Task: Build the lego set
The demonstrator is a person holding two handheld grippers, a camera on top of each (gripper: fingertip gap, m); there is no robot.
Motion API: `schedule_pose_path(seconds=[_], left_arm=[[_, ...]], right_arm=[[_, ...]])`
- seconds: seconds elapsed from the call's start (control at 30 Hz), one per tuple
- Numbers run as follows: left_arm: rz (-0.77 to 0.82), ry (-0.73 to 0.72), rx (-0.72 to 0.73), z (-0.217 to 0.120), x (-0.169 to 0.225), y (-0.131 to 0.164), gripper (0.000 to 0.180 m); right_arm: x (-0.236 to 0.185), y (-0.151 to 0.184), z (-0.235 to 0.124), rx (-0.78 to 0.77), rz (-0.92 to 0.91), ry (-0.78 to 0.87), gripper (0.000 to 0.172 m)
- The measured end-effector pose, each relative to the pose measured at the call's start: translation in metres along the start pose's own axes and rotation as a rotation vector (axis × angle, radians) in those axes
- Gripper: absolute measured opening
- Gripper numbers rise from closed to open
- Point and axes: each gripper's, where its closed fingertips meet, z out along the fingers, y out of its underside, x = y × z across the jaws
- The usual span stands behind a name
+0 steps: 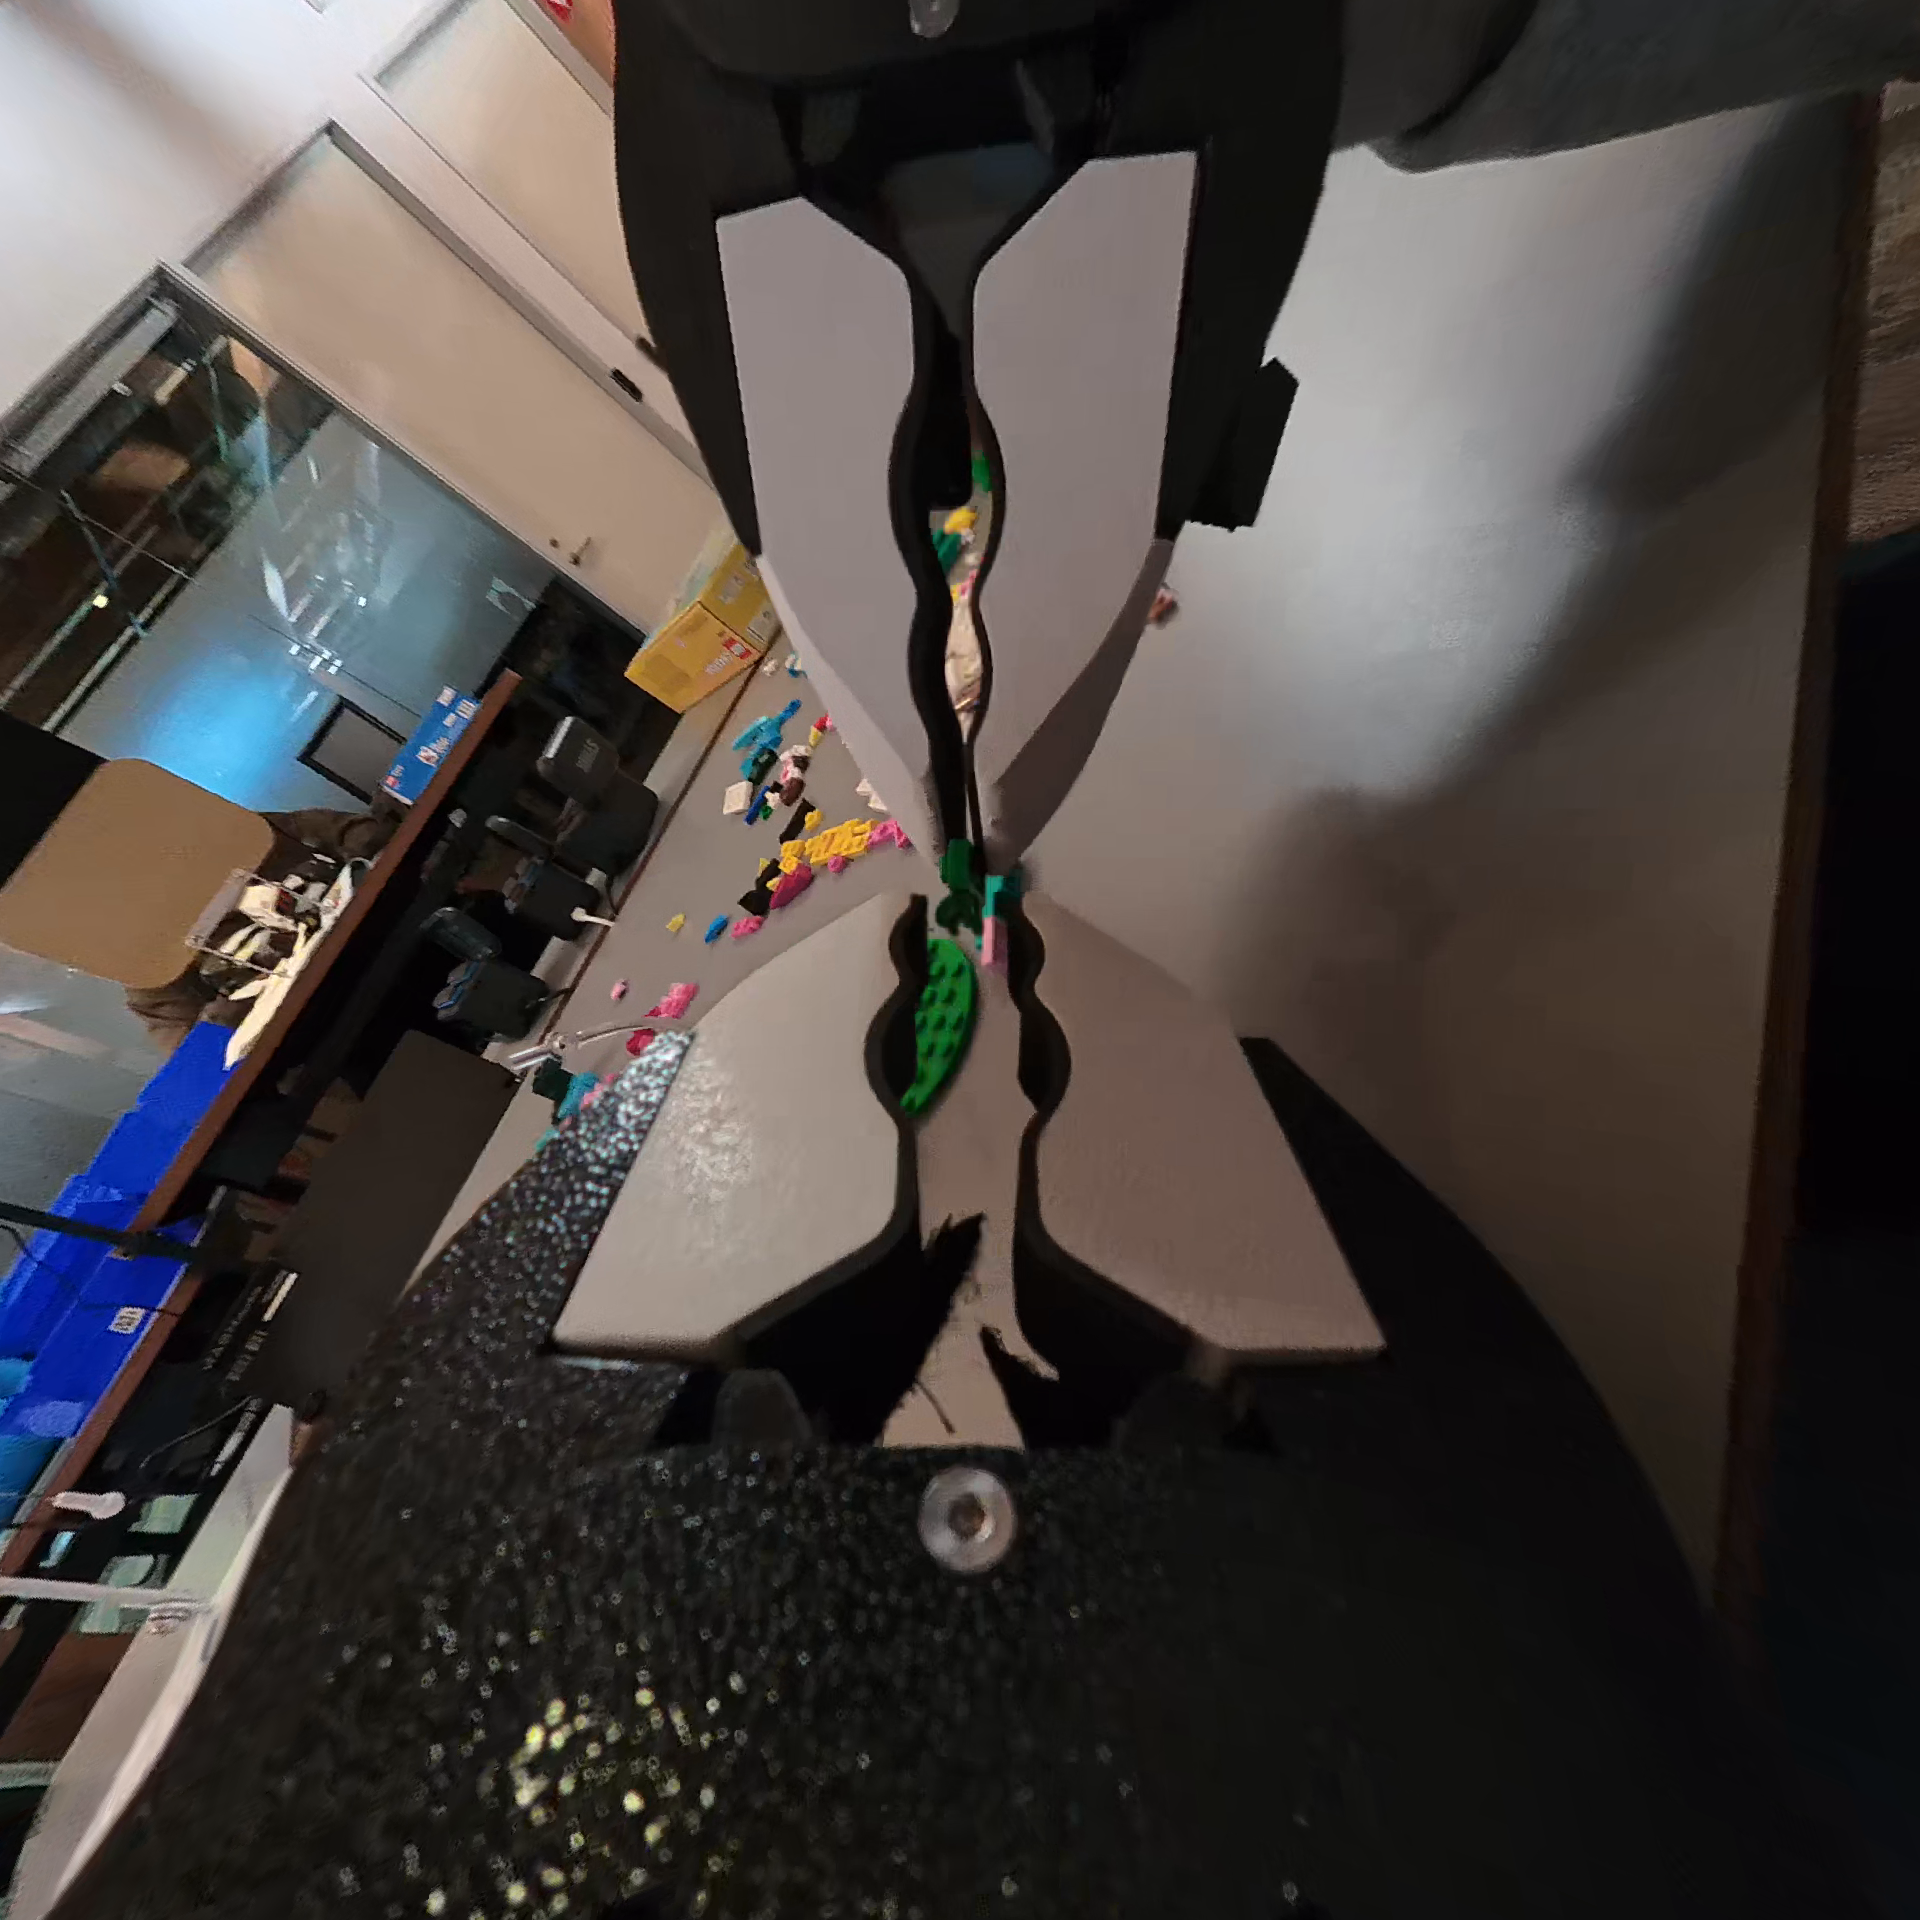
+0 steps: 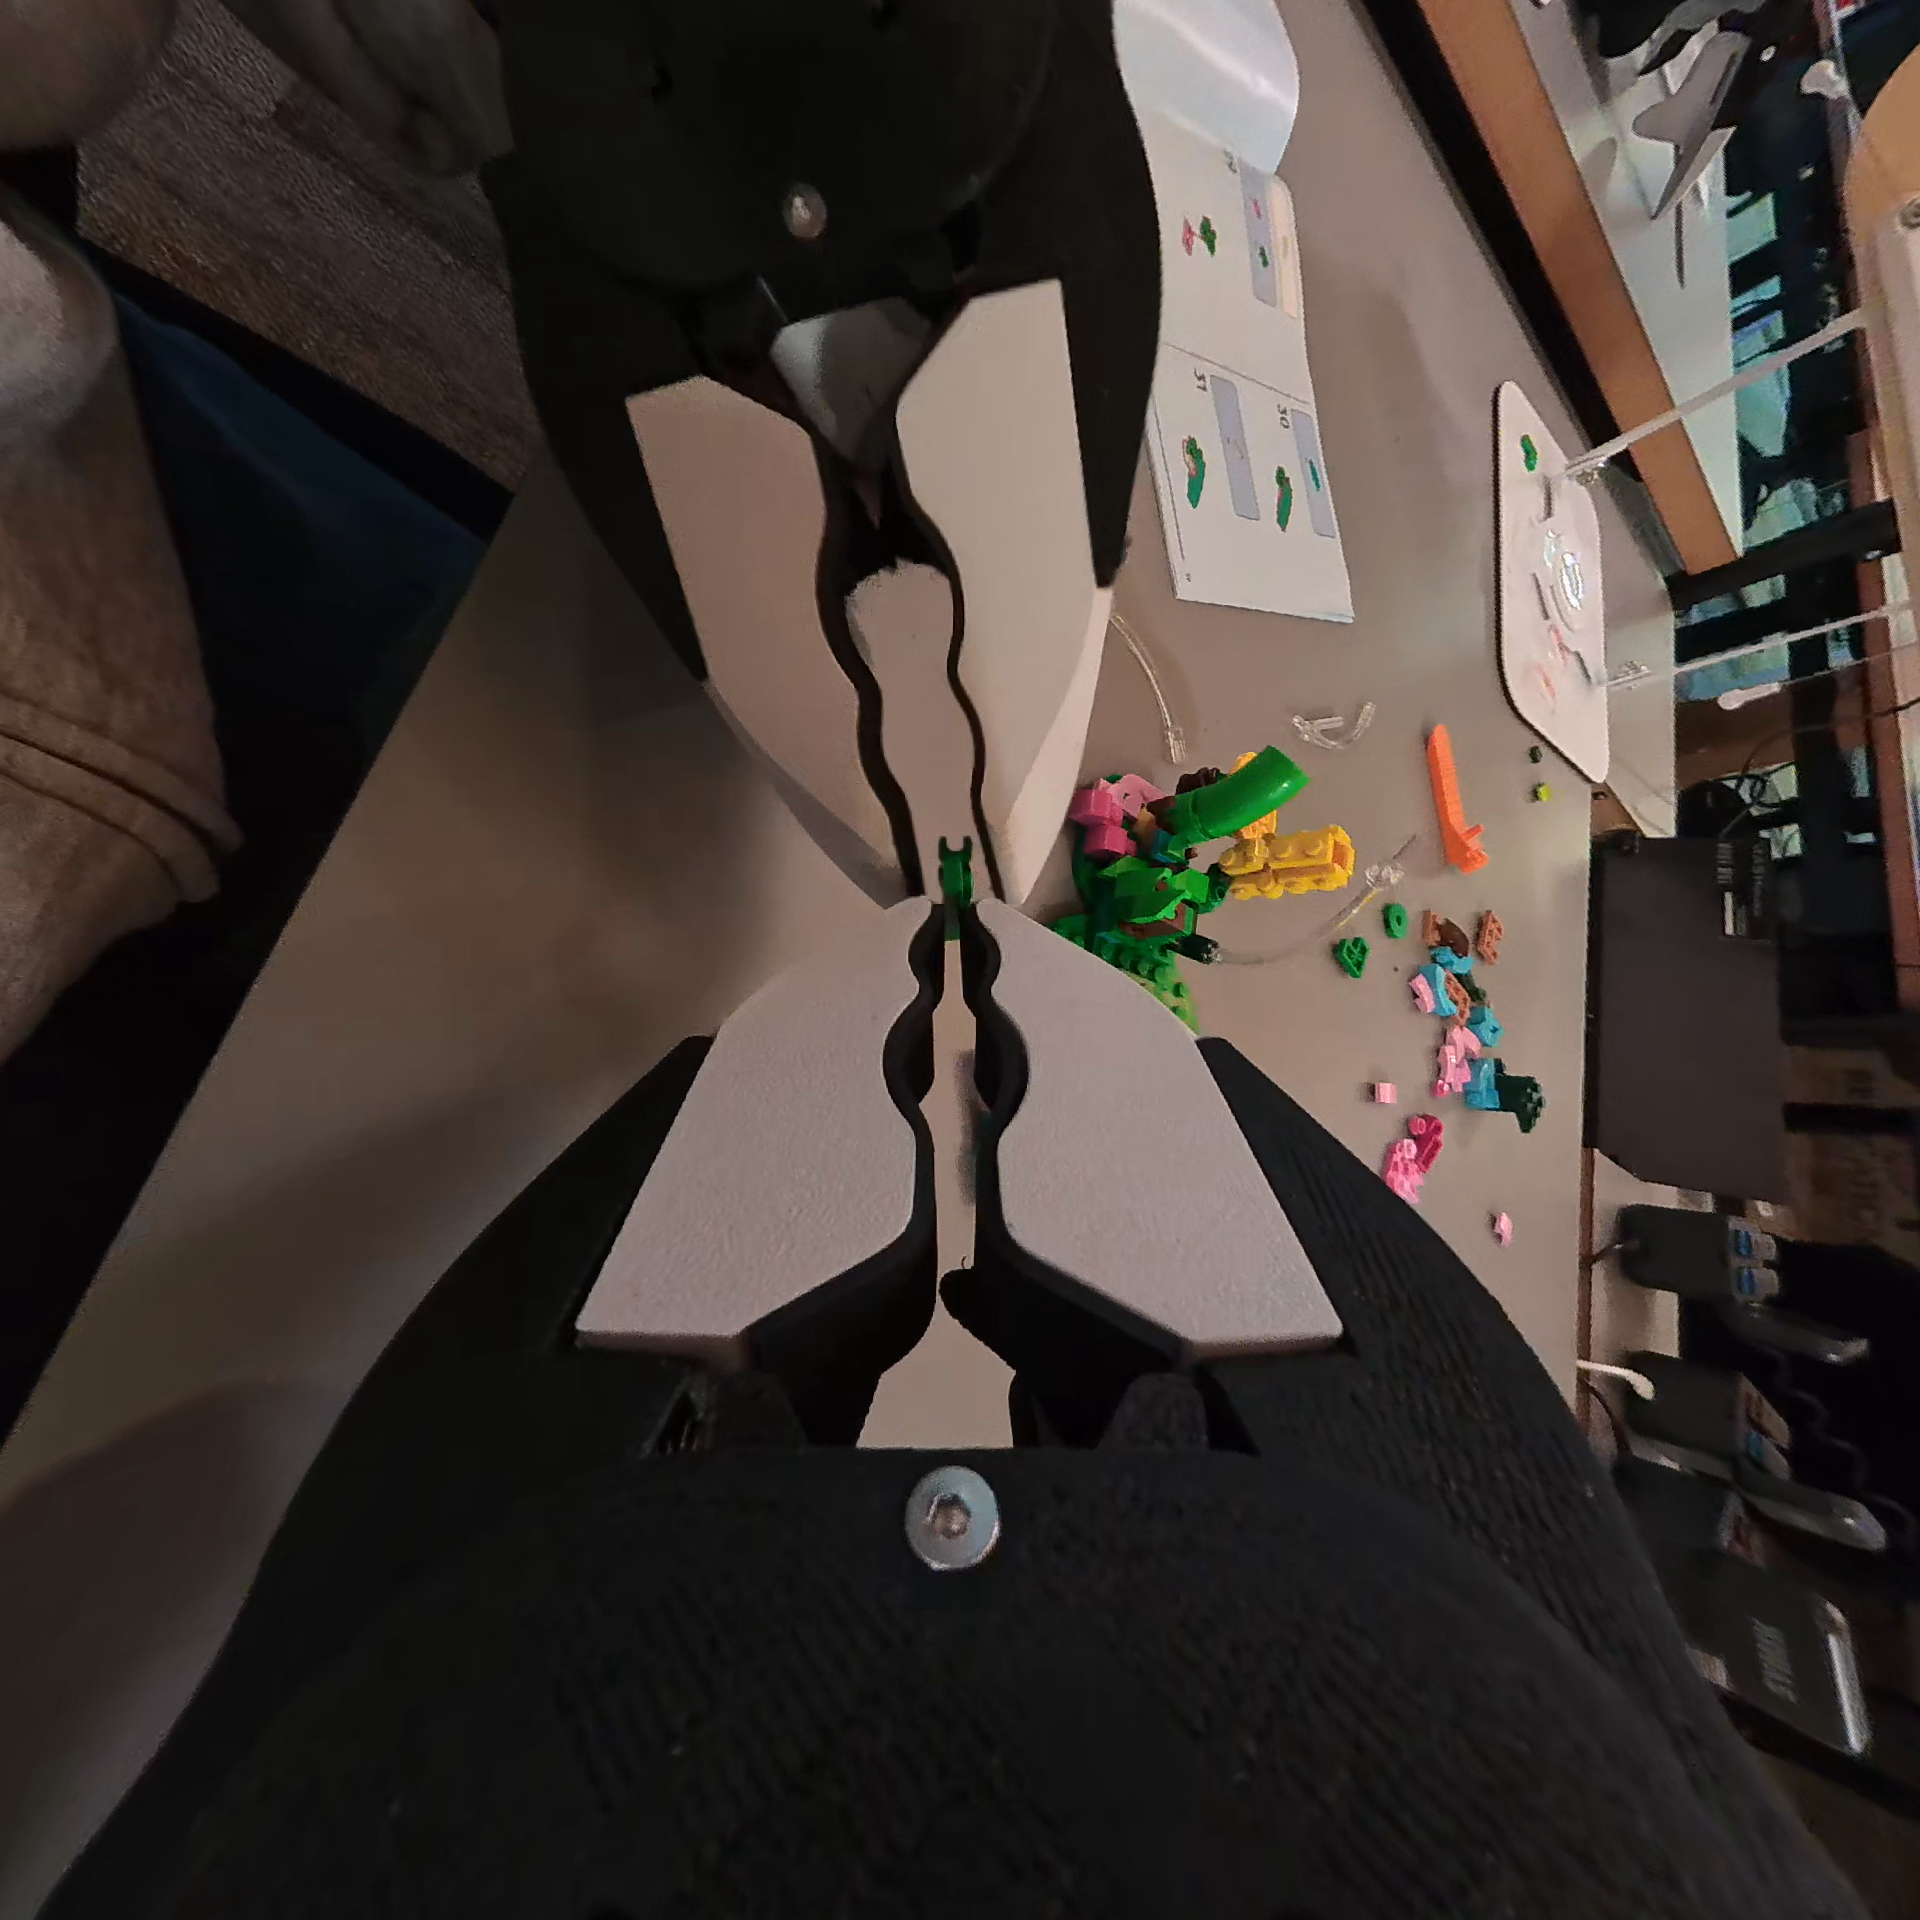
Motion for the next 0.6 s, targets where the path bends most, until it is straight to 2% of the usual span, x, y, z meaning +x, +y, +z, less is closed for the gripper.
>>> schedule_pose_path(seconds=[0.17, 0.6], left_arm=[[0.01, -0.021, -0.008, -0.0001, -0.0031, 0.0034, 0.008], [0.02, -0.001, -0.038, -0.0002, -0.0014, 0.0067, 0.006]], right_arm=[[0.0012, 0.0016, -0.0019, 0.004, -0.002, 0.003, 0.001], [-0.001, 0.0031, 0.0017, -0.004, -0.017, 0.008, 0.002]])
